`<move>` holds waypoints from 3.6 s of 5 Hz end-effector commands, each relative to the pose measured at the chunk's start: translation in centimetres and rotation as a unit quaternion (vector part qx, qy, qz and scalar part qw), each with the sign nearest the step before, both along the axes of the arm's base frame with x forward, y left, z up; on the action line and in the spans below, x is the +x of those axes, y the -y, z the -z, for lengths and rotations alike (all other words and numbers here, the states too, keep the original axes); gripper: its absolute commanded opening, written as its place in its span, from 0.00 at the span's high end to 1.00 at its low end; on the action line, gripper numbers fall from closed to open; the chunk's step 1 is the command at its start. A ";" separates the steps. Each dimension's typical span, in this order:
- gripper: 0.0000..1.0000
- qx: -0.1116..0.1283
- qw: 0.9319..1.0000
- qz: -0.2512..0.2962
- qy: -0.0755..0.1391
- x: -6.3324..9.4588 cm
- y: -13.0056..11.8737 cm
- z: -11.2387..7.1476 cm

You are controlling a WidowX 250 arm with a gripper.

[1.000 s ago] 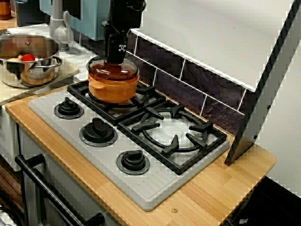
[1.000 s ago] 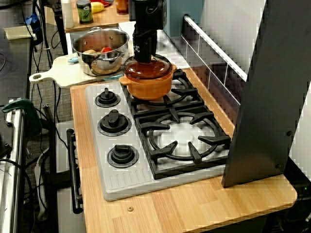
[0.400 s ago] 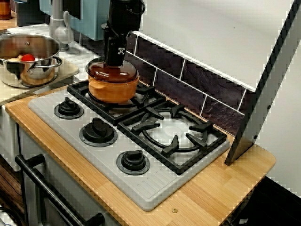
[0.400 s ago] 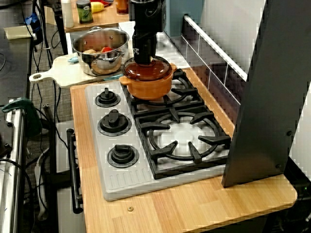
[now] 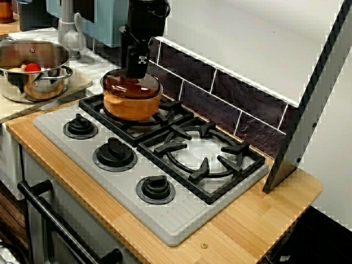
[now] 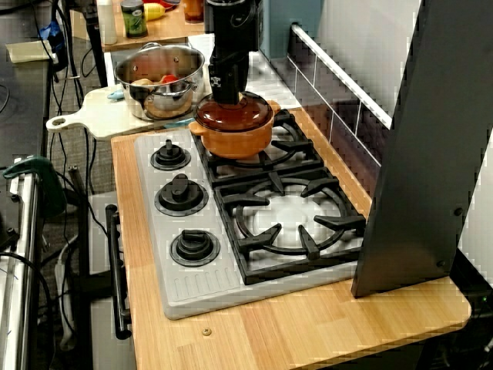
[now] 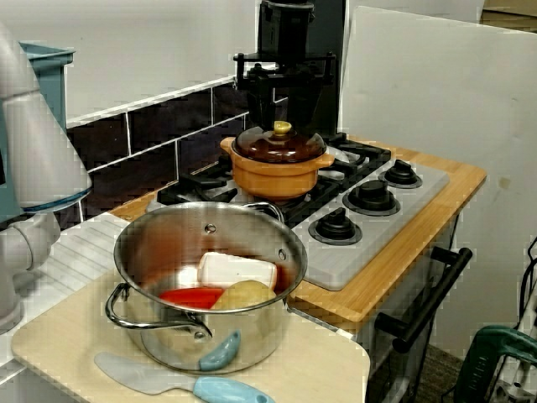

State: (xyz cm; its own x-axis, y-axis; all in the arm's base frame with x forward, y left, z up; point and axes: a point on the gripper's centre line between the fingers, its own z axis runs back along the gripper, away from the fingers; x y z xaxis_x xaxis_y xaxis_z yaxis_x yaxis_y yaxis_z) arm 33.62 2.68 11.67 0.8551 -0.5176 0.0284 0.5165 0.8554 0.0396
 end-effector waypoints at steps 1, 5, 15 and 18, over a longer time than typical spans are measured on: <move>0.00 0.004 0.999 0.001 0.038 0.2 -0.3 -2.5; 0.00 -0.029 0.998 -0.048 0.038 1.0 -2.9 -5.4; 0.00 0.013 0.978 -0.205 0.021 0.2 -11.9 -2.1; 0.00 -0.002 0.970 -0.243 0.005 0.2 -13.0 -2.6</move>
State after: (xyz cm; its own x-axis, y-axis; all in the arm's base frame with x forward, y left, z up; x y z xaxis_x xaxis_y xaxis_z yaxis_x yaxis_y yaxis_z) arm 33.90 15.00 12.60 0.9982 -0.0583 -0.0116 0.0584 0.9982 0.0127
